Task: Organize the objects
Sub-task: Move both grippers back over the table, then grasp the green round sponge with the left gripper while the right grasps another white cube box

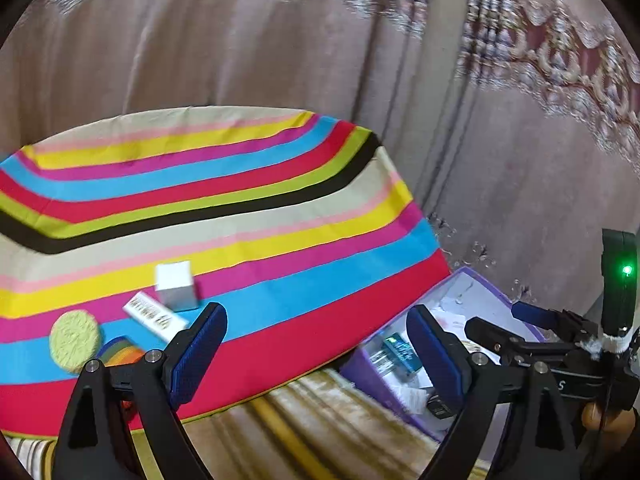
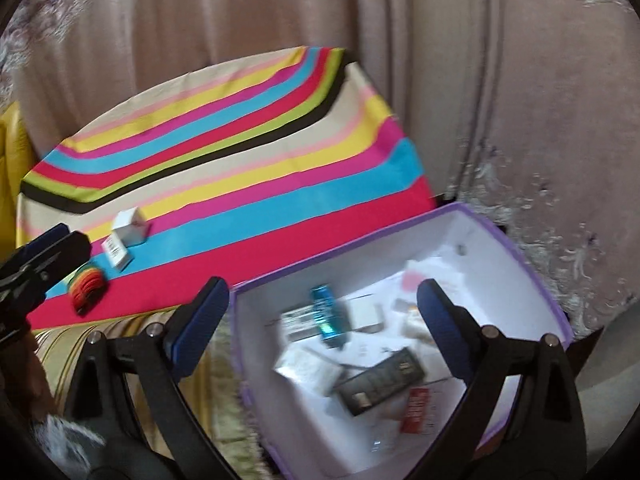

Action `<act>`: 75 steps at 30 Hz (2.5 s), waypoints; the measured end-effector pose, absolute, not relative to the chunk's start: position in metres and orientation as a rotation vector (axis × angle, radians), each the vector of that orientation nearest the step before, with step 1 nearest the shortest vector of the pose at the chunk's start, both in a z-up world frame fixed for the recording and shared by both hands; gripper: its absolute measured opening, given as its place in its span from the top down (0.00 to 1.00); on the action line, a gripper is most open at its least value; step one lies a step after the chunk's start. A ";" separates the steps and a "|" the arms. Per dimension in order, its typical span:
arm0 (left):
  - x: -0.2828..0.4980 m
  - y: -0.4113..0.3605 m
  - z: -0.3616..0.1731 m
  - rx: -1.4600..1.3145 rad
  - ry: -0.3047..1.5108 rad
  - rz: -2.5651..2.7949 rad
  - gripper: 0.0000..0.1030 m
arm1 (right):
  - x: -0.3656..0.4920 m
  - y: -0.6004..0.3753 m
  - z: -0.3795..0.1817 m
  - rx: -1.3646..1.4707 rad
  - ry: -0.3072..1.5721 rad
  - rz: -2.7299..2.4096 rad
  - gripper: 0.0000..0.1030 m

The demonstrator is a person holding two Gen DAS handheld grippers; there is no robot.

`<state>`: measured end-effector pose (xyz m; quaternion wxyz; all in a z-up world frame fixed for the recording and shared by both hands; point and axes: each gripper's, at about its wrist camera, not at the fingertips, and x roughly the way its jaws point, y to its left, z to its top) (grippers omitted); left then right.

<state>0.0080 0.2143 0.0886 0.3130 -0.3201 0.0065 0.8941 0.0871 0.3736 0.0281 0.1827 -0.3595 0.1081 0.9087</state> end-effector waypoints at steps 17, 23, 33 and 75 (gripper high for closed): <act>-0.024 0.114 0.071 -1.006 -0.200 2.527 0.10 | 0.042 0.301 0.013 -1.179 0.318 2.734 0.06; -0.042 0.082 0.060 -1.095 -0.294 2.590 0.10 | 0.022 0.290 0.005 -1.236 0.350 2.749 0.06; -0.073 0.051 0.038 -1.271 -0.353 2.658 0.10 | -0.013 0.272 -0.003 -1.296 0.360 2.770 0.06; -0.137 0.052 -0.023 -1.544 -0.081 2.717 0.18 | -0.170 0.200 -0.049 -1.371 0.140 2.795 0.16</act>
